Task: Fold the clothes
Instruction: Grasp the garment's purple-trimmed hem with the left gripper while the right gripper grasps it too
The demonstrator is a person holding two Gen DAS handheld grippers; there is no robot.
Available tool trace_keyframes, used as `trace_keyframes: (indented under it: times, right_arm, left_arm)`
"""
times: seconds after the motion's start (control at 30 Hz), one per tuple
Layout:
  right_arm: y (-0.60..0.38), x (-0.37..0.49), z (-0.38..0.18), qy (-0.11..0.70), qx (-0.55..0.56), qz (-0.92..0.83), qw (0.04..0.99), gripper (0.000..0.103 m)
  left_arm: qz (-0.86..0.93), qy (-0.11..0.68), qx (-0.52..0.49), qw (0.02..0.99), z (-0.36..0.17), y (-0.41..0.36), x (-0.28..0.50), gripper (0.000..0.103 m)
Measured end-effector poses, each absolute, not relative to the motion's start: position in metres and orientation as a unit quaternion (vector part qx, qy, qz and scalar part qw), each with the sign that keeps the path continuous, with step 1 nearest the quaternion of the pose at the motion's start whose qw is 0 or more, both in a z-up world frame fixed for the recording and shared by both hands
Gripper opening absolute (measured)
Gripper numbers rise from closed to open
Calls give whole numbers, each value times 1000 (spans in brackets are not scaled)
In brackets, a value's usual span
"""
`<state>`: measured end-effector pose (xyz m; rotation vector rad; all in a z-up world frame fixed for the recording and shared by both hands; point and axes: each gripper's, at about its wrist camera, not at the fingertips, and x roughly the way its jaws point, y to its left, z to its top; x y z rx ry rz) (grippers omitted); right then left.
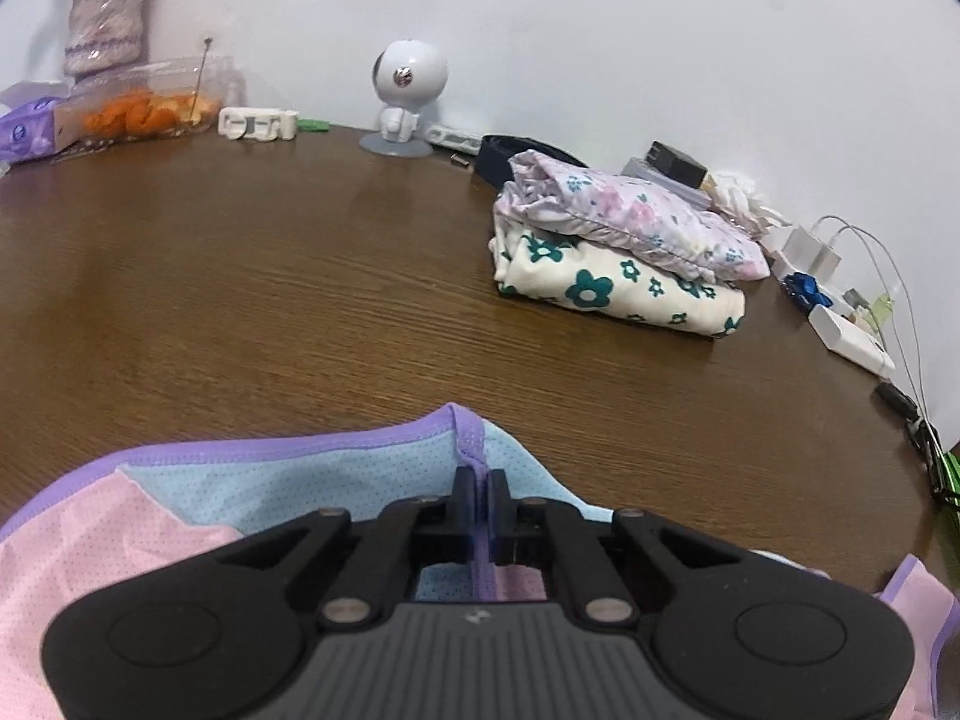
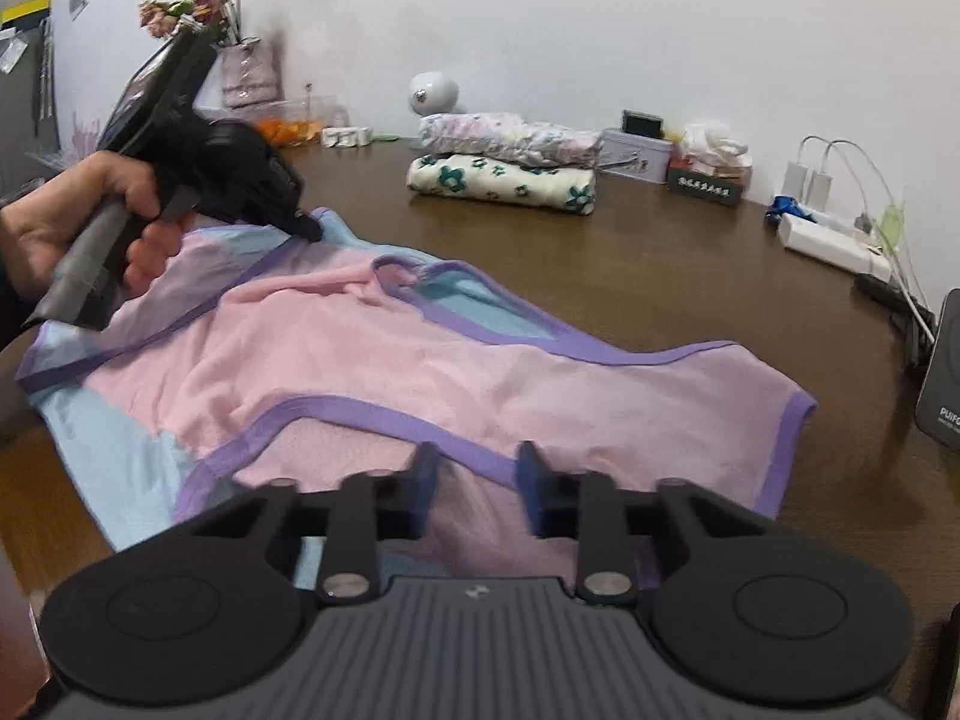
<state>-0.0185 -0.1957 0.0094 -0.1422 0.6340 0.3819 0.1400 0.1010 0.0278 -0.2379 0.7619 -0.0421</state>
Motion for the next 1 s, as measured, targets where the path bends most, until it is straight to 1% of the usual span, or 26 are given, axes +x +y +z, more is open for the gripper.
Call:
trace_keyframes:
  times: [0.1,0.23,0.37,0.43,0.47,0.5,0.57,0.6,0.63,0.67,0.7,0.93,1.0]
  right_arm:
    - [-204,-9,11,317,-40,179,931,0]
    - [-219,-17,22,299,-21,139,944,0]
    - [-224,-22,27,309,-20,150,939,1]
    - [-211,-16,26,304,-21,156,940,15]
    - [-203,-12,25,300,-21,159,941,35]
    - [-194,-8,23,296,-26,161,941,43]
    - [-179,3,19,300,-37,160,940,43]
    - [-175,8,17,308,-38,159,937,42]
    - [-171,13,14,314,-37,158,935,36]
    - [-169,15,12,318,-36,157,934,12]
    - [-168,16,9,319,-37,155,934,0]
    - [-195,-8,30,291,-21,110,950,0]
    - [-200,-13,32,297,-23,109,948,0]
  left_arm:
    - [-20,362,-116,925,26,100,137,4]
    - [-19,354,-122,927,24,101,135,5]
    - [-17,340,-105,934,21,98,130,6]
    - [-16,330,-92,939,20,94,127,6]
    - [-15,327,-87,941,19,93,126,6]
    - [-15,324,-85,942,19,92,125,6]
    - [-14,320,-84,944,18,92,125,6]
    - [-14,318,-83,944,17,92,124,6]
    - [-14,316,-82,945,17,91,124,6]
    - [-14,316,-80,945,17,91,124,6]
    - [-13,316,-78,945,17,90,124,6]
    - [-3,317,-54,947,18,84,124,6]
    - [0,317,-45,947,18,82,125,6]
